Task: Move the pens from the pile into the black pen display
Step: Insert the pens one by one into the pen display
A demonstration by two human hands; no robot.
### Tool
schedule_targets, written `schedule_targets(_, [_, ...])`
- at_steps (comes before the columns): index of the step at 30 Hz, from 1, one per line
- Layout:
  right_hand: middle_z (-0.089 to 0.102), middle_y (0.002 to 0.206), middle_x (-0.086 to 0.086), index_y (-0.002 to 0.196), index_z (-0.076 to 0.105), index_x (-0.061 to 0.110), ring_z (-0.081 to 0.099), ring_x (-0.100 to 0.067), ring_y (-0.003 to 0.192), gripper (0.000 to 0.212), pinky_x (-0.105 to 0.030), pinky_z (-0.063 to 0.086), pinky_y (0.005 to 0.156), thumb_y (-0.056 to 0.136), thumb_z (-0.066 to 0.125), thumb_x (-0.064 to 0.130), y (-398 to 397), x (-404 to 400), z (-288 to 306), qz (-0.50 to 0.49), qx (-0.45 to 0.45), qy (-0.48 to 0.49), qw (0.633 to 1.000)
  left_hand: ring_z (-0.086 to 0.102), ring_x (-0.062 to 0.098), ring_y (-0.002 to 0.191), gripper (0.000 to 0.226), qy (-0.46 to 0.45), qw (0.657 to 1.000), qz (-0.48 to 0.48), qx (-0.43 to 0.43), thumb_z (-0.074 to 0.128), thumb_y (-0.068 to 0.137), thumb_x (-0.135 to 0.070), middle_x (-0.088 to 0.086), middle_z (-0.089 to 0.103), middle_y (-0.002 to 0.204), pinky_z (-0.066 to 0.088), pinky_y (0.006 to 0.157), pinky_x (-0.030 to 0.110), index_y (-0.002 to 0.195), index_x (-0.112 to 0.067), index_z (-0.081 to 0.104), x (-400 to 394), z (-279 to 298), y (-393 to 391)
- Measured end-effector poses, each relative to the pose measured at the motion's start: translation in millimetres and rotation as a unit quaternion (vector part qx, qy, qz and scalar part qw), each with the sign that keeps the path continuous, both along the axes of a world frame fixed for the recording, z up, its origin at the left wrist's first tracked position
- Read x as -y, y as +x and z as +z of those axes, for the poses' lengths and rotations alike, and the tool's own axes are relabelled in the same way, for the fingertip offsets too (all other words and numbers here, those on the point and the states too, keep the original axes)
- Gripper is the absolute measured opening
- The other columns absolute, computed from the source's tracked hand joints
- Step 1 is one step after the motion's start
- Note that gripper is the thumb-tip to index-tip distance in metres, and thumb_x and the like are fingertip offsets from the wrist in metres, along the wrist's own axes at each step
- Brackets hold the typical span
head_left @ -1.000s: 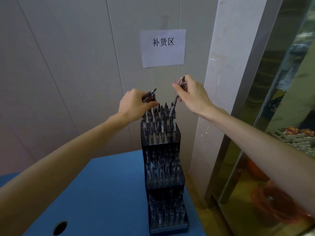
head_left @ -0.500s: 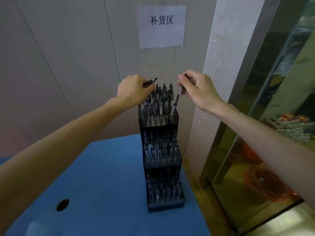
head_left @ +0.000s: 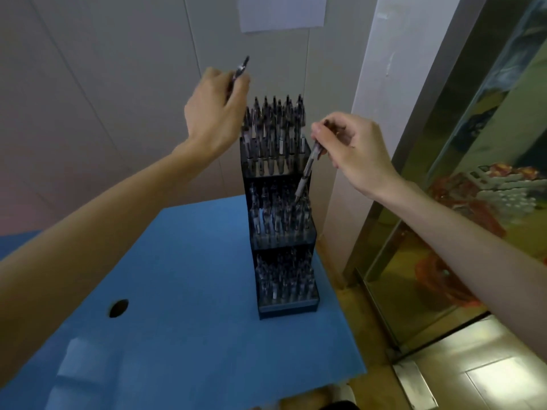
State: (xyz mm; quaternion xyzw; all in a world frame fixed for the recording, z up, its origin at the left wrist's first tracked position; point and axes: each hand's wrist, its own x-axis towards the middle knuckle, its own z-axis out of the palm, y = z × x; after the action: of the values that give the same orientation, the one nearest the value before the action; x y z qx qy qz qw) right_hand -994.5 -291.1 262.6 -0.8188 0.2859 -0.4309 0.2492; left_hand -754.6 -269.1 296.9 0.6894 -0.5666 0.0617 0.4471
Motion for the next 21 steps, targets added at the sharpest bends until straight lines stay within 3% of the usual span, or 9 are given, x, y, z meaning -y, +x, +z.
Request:
schedule_targets(2, [0.066, 0.077, -0.009, 0.096, 0.069, 0.003, 0.055, -0.024, 0.060, 0.028, -0.044, 0.044, 0.055, 0.105, 0.055, 0.025, -6.3, -12.6, -16.8, -0.011, 0.015, -0.007, 1.000, 0.053, 0.005, 0.081, 0.038, -0.059, 0.995, -0.029, -0.079, 0.037, 0.103, -0.041, -0.007, 0.054, 0.097, 0.043, 0.076, 0.030, 0.107, -0.024, 0.071, -21.0, -9.3, -1.5])
schedule_targets(5, [0.067, 0.080, -0.004, 0.098, 0.072, 0.006, 0.059, -0.018, 0.065, 0.024, -0.036, 0.047, 0.057, 0.104, 0.058, 0.024, -10.2, -32.1, -45.4, -0.014, -0.005, -0.033, 0.999, 0.055, 0.012, 0.080, 0.034, -0.146, 0.970, -0.084, -0.177, 0.040, 0.105, -0.030, -0.007, 0.052, 0.098, 0.049, 0.077, 0.039, 0.123, -0.025, 0.067, -55.1, -36.4, -9.7])
schedule_targets(8, [0.069, 0.086, 0.004, 0.101, 0.075, 0.011, 0.060, -0.008, 0.070, 0.020, -0.025, 0.048, 0.062, 0.102, 0.062, 0.026, -13.2, -45.1, -71.6, -0.015, -0.034, -0.055, 0.998, 0.055, 0.028, 0.076, 0.028, -0.119, 0.976, -0.108, -0.146, 0.039, 0.108, -0.024, 0.005, 0.051, 0.100, 0.052, 0.074, 0.050, 0.124, -0.018, 0.062, -84.5, -72.4, -19.8])
schedule_targets(11, [0.070, 0.089, 0.005, 0.102, 0.075, 0.013, 0.061, -0.011, 0.070, 0.024, -0.035, 0.051, 0.062, 0.102, 0.061, 0.032, -21.8, -47.1, -89.4, -0.039, -0.038, -0.040, 0.998, 0.054, 0.025, 0.073, 0.038, -0.099, 0.975, -0.155, -0.122, 0.040, 0.109, -0.021, -0.003, 0.044, 0.095, 0.055, 0.069, 0.047, 0.145, -0.013, 0.050, -110.4, -101.7, -29.5])
schedule_targets(14, [0.071, 0.089, 0.004, 0.103, 0.076, 0.012, 0.062, -0.013, 0.071, 0.026, -0.041, 0.053, 0.063, 0.101, 0.061, 0.033, -31.9, -46.6, -98.1, -0.060, -0.032, -0.024, 0.997, 0.061, 0.021, 0.084, 0.042, -0.084, 0.971, -0.191, -0.113, 0.047, 0.108, -0.018, -0.003, 0.047, 0.100, 0.059, 0.070, 0.044, 0.150, -0.017, 0.045, -124.5, -123.1, -36.0])
schedule_targets(18, [0.069, 0.086, 0.009, 0.105, 0.075, 0.011, 0.062, -0.012, 0.068, 0.020, -0.038, 0.052, 0.059, 0.101, 0.063, 0.027, -40.9, -48.2, -103.6, -0.084, -0.012, 0.005, 0.996, 0.068, 0.022, 0.095, 0.047, -0.044, 0.964, -0.196, -0.172, 0.055, 0.104, -0.009, -0.001, 0.058, 0.101, 0.060, 0.080, 0.040, 0.150, -0.016, 0.046, -132.8, -141.1, -45.8])
schedule_targets(21, [0.069, 0.085, 0.010, 0.106, 0.074, 0.011, 0.063, -0.011, 0.068, 0.020, -0.037, 0.053, 0.058, 0.100, 0.064, 0.028, -41.9, -46.6, -104.7, -0.100, 0.002, 0.028, 0.995, 0.070, 0.020, 0.099, 0.045, -0.005, 0.963, -0.180, -0.199, 0.062, 0.101, -0.013, -0.010, 0.065, 0.106, 0.059, 0.085, 0.039, 0.144, -0.022, 0.052, -135.1, -149.2, -50.9])
